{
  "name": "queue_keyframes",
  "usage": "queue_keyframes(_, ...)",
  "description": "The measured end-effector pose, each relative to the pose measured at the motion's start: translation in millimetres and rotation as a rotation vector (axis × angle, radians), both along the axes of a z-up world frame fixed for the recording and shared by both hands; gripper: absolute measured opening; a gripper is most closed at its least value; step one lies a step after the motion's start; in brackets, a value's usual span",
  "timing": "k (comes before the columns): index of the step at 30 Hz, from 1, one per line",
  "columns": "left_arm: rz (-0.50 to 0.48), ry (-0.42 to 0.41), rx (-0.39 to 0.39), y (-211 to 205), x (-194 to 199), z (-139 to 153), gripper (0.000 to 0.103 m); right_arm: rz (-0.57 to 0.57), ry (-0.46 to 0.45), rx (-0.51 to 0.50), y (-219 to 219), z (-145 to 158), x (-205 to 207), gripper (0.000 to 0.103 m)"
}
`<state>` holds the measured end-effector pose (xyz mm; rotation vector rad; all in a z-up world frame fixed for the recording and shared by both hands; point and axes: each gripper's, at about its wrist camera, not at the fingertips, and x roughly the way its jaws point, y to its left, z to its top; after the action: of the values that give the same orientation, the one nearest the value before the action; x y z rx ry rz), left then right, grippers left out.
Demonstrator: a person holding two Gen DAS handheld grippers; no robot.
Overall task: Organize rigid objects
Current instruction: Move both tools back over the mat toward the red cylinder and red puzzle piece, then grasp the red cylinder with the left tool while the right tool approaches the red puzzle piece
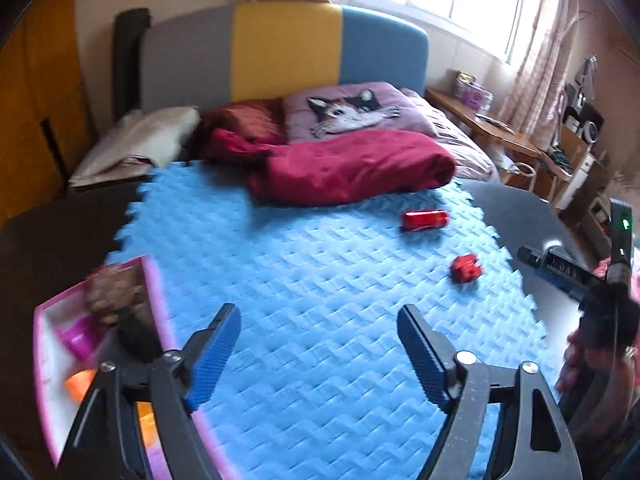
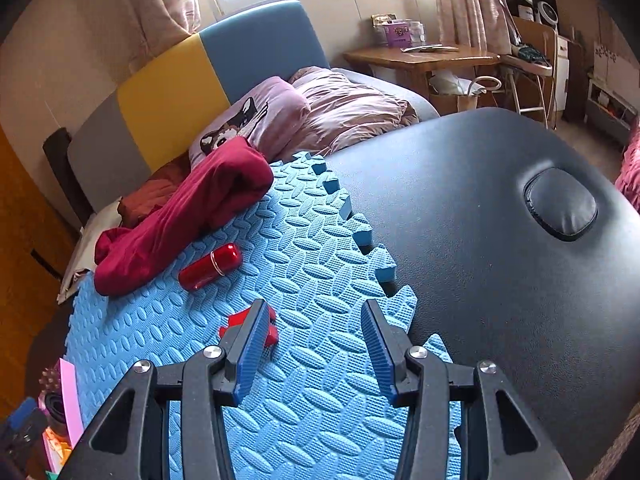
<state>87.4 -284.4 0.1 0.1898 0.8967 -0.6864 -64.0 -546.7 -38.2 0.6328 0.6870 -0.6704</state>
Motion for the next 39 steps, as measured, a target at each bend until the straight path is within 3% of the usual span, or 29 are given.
queue_keyframes(11, -0.093, 0.164, -0.006, -140.2, 37.3, -28.6, 0.089, -0.073, -0.094, 0.053, -12.1, 8.8, -18.3, 0.048)
queue_keyframes(18, -0.060, 0.229, 0.032, -196.1, 58.9, -56.9, 0.091, -0.083, -0.127, 0.130, -22.1, 4.8, -22.5, 0.049)
queue_keyframes(29, -0.001, 0.240, 0.088, -234.0, 75.3, -76.3, 0.093, -0.055, -0.156, 0.153, -18.4, 6.6, -22.0, 0.049)
queue_keyframes(30, -0.007, 0.244, 0.096, -236.9, 75.9, -80.2, 0.092, -0.056, -0.158, 0.154, -18.6, 6.7, -22.4, 0.049)
queue_keyframes(32, -0.013, 0.195, 0.124, -238.6, 73.6, -83.6, 0.075, -0.057, -0.152, 0.152, -18.8, 6.1, -22.6, 0.049)
queue_keyframes(39, -0.058, 0.143, 0.111, -201.3, 64.4, -82.2, 0.074, -0.041, -0.127, 0.170, -18.4, 0.0, -17.8, 0.049)
